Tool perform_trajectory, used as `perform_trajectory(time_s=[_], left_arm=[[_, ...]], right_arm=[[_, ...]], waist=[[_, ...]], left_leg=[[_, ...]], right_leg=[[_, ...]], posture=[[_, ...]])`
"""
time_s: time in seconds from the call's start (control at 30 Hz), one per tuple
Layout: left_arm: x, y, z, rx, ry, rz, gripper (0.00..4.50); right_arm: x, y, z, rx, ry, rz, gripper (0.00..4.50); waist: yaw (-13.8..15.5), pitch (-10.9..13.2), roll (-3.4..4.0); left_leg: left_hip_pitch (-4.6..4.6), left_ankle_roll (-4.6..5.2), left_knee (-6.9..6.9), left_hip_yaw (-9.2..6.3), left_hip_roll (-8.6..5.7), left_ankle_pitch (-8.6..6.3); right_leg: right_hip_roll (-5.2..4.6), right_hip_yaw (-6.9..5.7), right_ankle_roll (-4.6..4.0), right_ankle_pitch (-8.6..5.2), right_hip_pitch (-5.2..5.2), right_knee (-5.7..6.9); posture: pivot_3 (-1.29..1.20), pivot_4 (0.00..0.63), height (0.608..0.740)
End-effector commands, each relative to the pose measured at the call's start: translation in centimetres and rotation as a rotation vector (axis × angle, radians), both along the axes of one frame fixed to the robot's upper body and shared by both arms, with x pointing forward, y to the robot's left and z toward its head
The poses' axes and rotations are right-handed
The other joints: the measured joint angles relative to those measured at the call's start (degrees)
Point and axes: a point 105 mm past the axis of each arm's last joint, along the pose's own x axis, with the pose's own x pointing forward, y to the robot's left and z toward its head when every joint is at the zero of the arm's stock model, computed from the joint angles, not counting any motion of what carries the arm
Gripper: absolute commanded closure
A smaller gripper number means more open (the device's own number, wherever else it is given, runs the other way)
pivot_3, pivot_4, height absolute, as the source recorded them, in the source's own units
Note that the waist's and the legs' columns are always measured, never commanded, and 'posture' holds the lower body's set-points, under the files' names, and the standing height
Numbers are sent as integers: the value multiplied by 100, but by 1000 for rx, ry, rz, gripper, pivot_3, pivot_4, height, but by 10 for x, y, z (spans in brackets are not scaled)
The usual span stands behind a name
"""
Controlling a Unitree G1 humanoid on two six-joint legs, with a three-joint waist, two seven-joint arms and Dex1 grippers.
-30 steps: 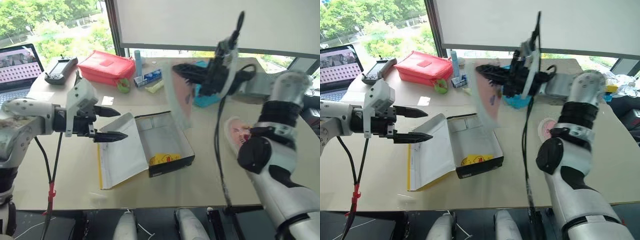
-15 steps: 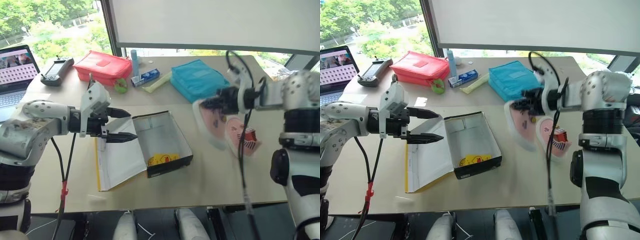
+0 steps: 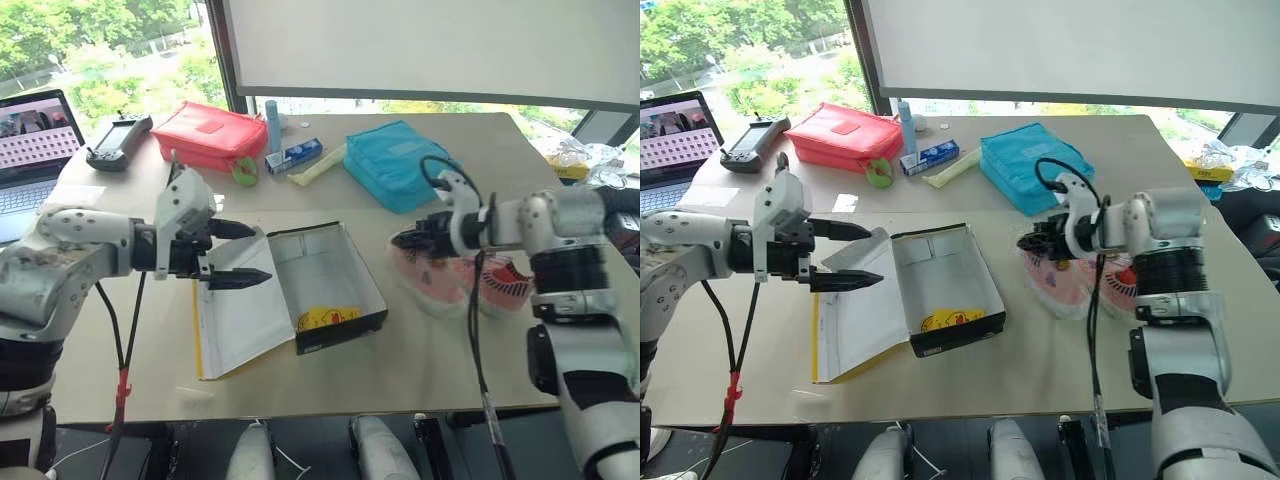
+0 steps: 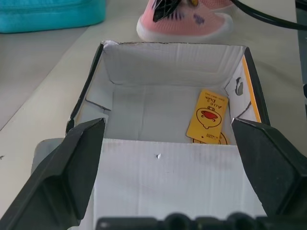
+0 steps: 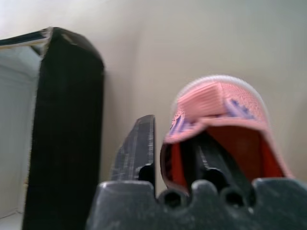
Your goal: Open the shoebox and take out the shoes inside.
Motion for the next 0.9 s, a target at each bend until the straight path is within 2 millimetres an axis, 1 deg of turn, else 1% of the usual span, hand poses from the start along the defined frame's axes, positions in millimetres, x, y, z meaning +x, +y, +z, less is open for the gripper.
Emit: perform_trajectory(time_s=[0.03, 0.07, 0.17, 0.23, 0.3, 0.33, 0.37, 0.43, 0.47, 0.53, 0.57, 0.6, 0.63, 0.67, 0.7, 0.73, 0.77, 0.8, 0.83, 0.87, 0.9], left_arm=[[-5, 5, 12, -3, -44, 22, 0], [-6, 7, 11, -6, -40, 30, 0], [-10, 13, 11, -32, -33, 68, 0], [-14, 17, 10, -64, -25, 95, 0], [-16, 24, 9, -122, -30, 153, 0], [-16, 27, 9, -144, -29, 174, 0], [-16, 31, 8, -175, -42, 207, 0], [-8, 46, 3, -225, -97, 338, 0], [-4, 54, 0, -251, -125, 411, 0], [5, 74, -5, -310, -218, 595, 0], [9, 86, -5, -382, -268, 689, 0], [10, 98, -3, -456, -339, 780, 0], [10, 113, -5, -499, -409, 880, 0], [9, 124, -11, -509, -451, 964, 0], [8, 132, -19, -508, -467, 1032, 0], [7, 140, -31, -496, -468, 1101, 0], [5, 145, -40, -489, -472, 1140, 0], [4, 148, -48, -476, -475, 1181, 0], [2, 150, -57, -448, -474, 1207, 0], [1, 150, -63, -435, -475, 1221, 0], [0, 151, -69, -428, -472, 1249, 0]], right_arm=[[6, -15, 40, -2, -129, -47, 1605], [5, -21, 44, -12, -138, -58, 1268], [-4, -48, 58, -68, -169, -87, 163], [-14, -67, 70, -77, -188, -107, 77], [-23, -84, 84, -27, -231, -141, 77], [-26, -89, 88, -1, -247, -153, 77], [-28, -98, 89, 6, -295, -168, 77], [-33, -130, 69, -148, -361, -227, 77], [-37, -143, 60, -218, -389, -236, 77], [-39, -167, 54, -196, -481, -317, 77], [-39, -186, 52, -176, -525, -398, 77], [-40, -204, 47, -197, -557, -473, 77], [-41, -222, 42, -207, -585, -575, 77], [-43, -235, 39, -185, -607, -657, 77], [-45, -242, 35, -148, -627, -713, 77], [-47, -249, 21, -191, -633, -741, 77], [-49, -249, 10, -241, -640, -742, 77], [-49, -245, -1, -255, -648, -728, 77], [-48, -240, -10, -233, -659, -734, 77], [-48, -236, -16, -193, -664, -747, 77], [-48, -233, -26, -196, -666, -750, 77]], waist=[[15, 0, 0], [23, 0, 0], [74, 0, 0], [92, 0, 0], [85, 0, 0], [78, 0, 0], [62, 0, 0], [57, -4, -6], [80, -10, -15], [108, -11, -17], [111, -11, -14], [100, -10, -15], [90, -10, -14], [88, -11, -12], [82, -11, -18], [74, -17, -26], [65, -23, -37], [46, -33, -59], [23, -42, -74], [-21, -48, -87], [-39, -48, -87]], left_leg=[[-1, 0, 1, 0, 0, 0], [-3, 0, 3, 0, -1, 0], [-4, 0, 1, 1, -1, 0], [-5, -1, -4, 2, -1, -1], [-4, -1, -9, 3, 0, -1], [-2, -1, -14, 4, 0, -1], [0, 0, -14, 6, 0, -1], [1, 0, -13, 5, 1, -1], [11, 0, -16, 4, 1, -1], [37, 4, -9, 4, 2, -5], [34, 4, -7, 9, 0, -5], [37, 4, 6, 13, -4, -5], [45, 3, 23, 17, -7, -5], [46, 3, 30, 17, -8, -3], [54, 2, 35, 22, -13, 0], [55, 7, 40, 20, -14, 4], [66, 8, 42, 21, -14, 5], [89, 8, 42, 20, -14, 4], [127, 4, 40, 19, -13, 1], [139, -4, 38, 16, -13, -5], [136, -30, 38, 15, -13, -21]], right_leg=[[-1, 0, 0, 0, 0, -1], [-1, 0, 0, 0, 0, -2], [-3, -2, 1, -1, 1, -8], [-5, -2, 1, -1, 0, -14], [-4, -3, 1, -3, -1, -19], [-4, -2, 1, -3, 0, -24], [-5, -1, 0, -3, 1, -24], [-4, -1, 1, -2, 4, -22], [-4, -3, 1, -2, 15, -27], [-5, -8, 3, -3, 58, -50], [-7, -3, 2, 0, 57, -58], [-12, 2, 13, 10, 72, -64], [-14, 7, 18, 17, 89, -67], [-14, 10, 4, 24, 97, -82], [-21, 14, -1, 30, 109, -90], [-19, 14, -3, 35, 116, -93], [-20, 15, -4, 38, 124, -96], [-20, 15, -5, 38, 149, -98], [-19, 15, -7, 34, 182, -102], [-19, 15, -9, 33, 194, -106], [-19, 16, -10, 33, 192, -116]], posture=[[0, 150, 726], [0, 150, 726], [0, 150, 726], [0, 150, 726], [0, 150, 726], [0, 150, 726], [0, 150, 726], [0, 150, 726], [0, 150, 726], [0, 150, 726], [0, 150, 726], [0, 150, 726], [0, 150, 726], [0, 150, 726], [0, 150, 726], [0, 150, 726], [0, 150, 726], [0, 150, 726], [0, 150, 726], [0, 150, 726], [0, 150, 726]])
